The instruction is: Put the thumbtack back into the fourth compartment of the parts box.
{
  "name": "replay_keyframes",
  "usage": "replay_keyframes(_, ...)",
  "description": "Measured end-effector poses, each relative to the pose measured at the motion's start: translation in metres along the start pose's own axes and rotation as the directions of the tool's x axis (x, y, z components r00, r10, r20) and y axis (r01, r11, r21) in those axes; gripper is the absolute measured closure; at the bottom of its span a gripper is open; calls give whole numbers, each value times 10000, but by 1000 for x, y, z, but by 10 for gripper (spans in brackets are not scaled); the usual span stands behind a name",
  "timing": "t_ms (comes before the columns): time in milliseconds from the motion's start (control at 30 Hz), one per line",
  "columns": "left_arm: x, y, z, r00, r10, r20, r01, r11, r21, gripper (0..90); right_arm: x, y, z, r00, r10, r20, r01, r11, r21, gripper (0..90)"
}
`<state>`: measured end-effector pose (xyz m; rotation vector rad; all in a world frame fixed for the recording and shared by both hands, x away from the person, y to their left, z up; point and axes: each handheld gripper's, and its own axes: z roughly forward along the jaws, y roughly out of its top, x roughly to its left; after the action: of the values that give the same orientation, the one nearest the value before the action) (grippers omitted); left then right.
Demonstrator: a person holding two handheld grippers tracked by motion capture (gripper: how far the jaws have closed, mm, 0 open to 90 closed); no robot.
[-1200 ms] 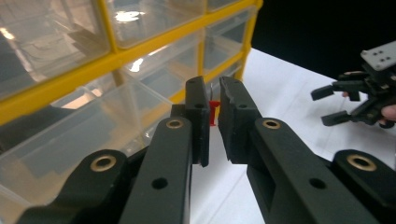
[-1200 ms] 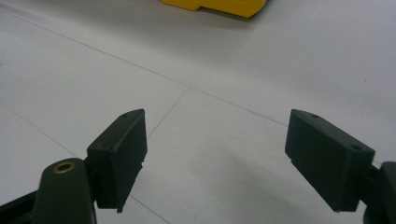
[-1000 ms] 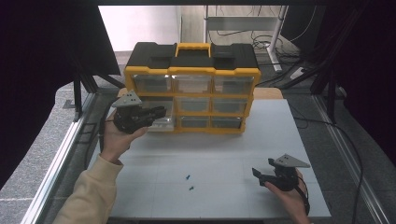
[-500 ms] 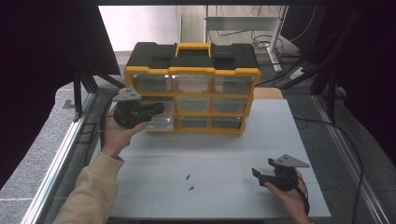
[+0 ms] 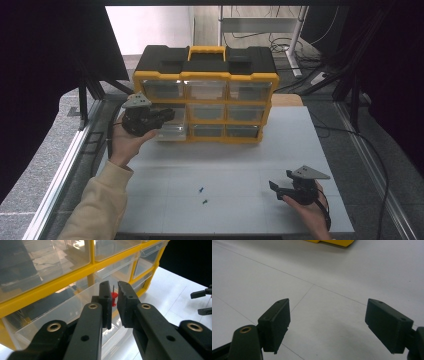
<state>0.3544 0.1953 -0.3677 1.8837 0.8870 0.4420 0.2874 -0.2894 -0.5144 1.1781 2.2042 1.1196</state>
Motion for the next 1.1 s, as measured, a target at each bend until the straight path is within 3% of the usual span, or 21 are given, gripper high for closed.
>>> replay_keyframes(167,2,-5,3,9999,-127,70,128,9998,-143,753,1,-1,2,10000,-38,-42,39,9998,186,195)
replay_keyframes(267,3,-5,1,9998,-212,-29,211,9986,-480,739,3,-2,4,9999,-76,-137,81,9993,353,212)
replay_keyframes(300,3,-4,0,9996,-196,-181,186,9983,-548,700,3,-1,3,9998,-69,-161,75,9994,331,217)
replay_keyframes(367,1,-2,-2,9976,-239,-650,199,9979,-621,502,4,2,0,10000,-20,-60,21,9999,119,212)
replay_keyframes(433,1,-2,-4,9988,-290,-392,264,9975,-649,358,3,2,0,9998,24,-218,-23,10000,44,208)
replay_keyframes(767,-16,-7,-19,9988,189,455,-164,9984,-547,319,2,1,1,9999,-6,-140,8,9999,147,206)
replay_keyframes(1100,-41,-17,-30,9876,446,1508,-336,9966,-750,273,2,1,-1,10000,1,11,-1,10000,40,207)
